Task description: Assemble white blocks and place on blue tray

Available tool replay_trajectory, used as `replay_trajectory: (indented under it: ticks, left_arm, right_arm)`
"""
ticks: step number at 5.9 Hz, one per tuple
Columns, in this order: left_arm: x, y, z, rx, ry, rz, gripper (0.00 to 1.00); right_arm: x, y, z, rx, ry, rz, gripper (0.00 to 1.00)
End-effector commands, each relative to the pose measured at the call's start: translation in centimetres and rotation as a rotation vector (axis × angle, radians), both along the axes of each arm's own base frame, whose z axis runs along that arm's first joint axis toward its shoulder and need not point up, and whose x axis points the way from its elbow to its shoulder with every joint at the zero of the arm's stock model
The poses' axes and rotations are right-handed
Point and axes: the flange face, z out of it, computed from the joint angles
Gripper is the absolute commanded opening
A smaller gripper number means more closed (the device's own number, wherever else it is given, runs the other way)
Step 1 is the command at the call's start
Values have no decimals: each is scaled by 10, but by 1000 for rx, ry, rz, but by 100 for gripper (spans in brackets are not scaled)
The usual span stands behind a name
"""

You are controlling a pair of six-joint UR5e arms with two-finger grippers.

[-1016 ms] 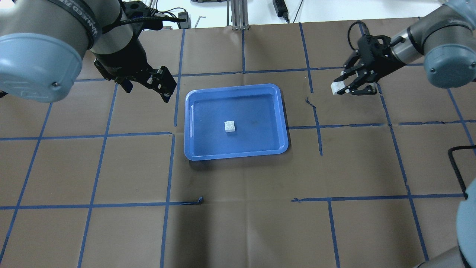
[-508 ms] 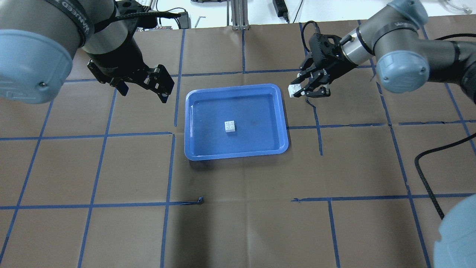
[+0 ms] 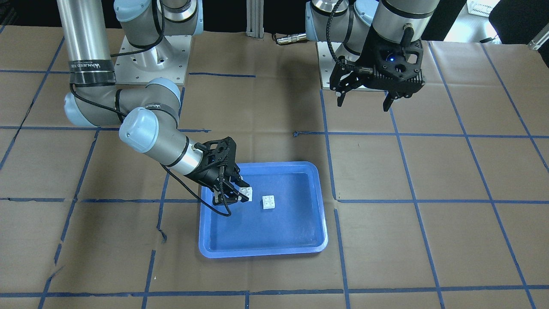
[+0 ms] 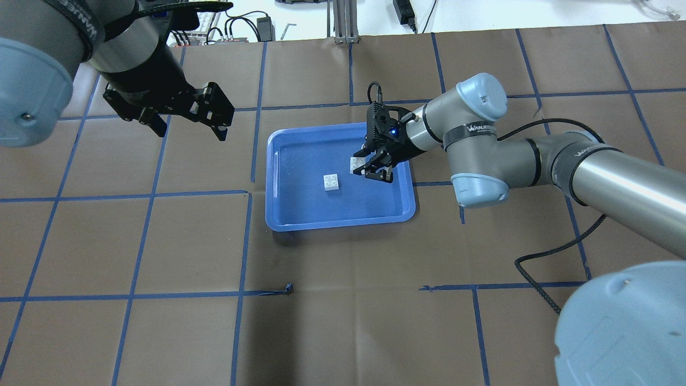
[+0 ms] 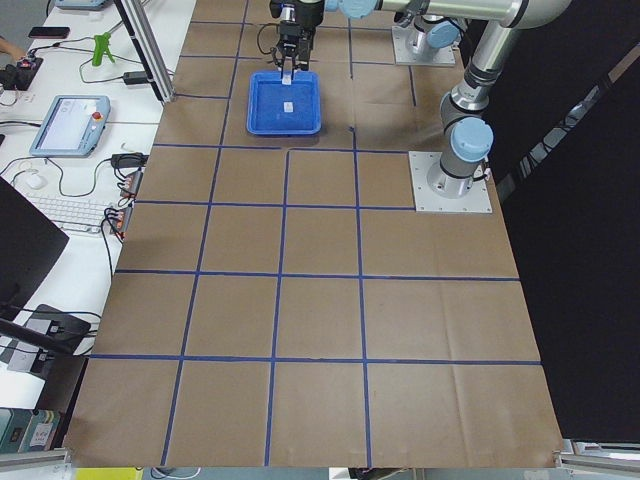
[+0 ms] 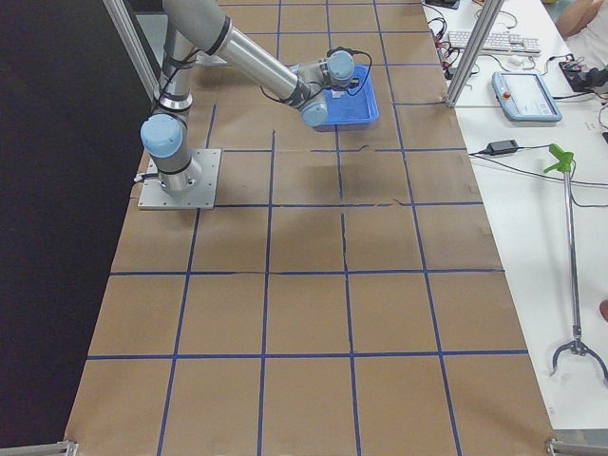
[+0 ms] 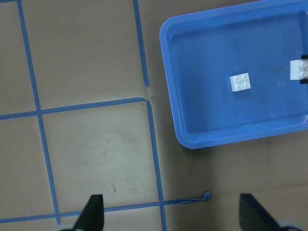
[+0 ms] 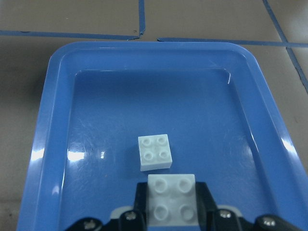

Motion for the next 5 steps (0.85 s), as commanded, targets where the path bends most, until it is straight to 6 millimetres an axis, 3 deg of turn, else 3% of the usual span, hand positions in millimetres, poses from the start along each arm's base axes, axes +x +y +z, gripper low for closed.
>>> replay_trajectory:
  ticks: [1, 2, 3, 5]
  left_arm:
    - [0, 0, 0, 1, 0, 1, 99]
    - [0, 0, 0, 1, 0, 1, 99]
    - [1, 0, 0, 1, 0, 2, 99]
    - [1, 0, 0, 1, 0, 2, 99]
  right_arm:
    - [7, -3, -30, -16, -1, 10, 22]
    - [7, -5, -30, -20, 0, 17, 22]
    - [9, -5, -43, -14, 6, 42, 22]
    - [20, 1, -45, -11, 7, 57, 22]
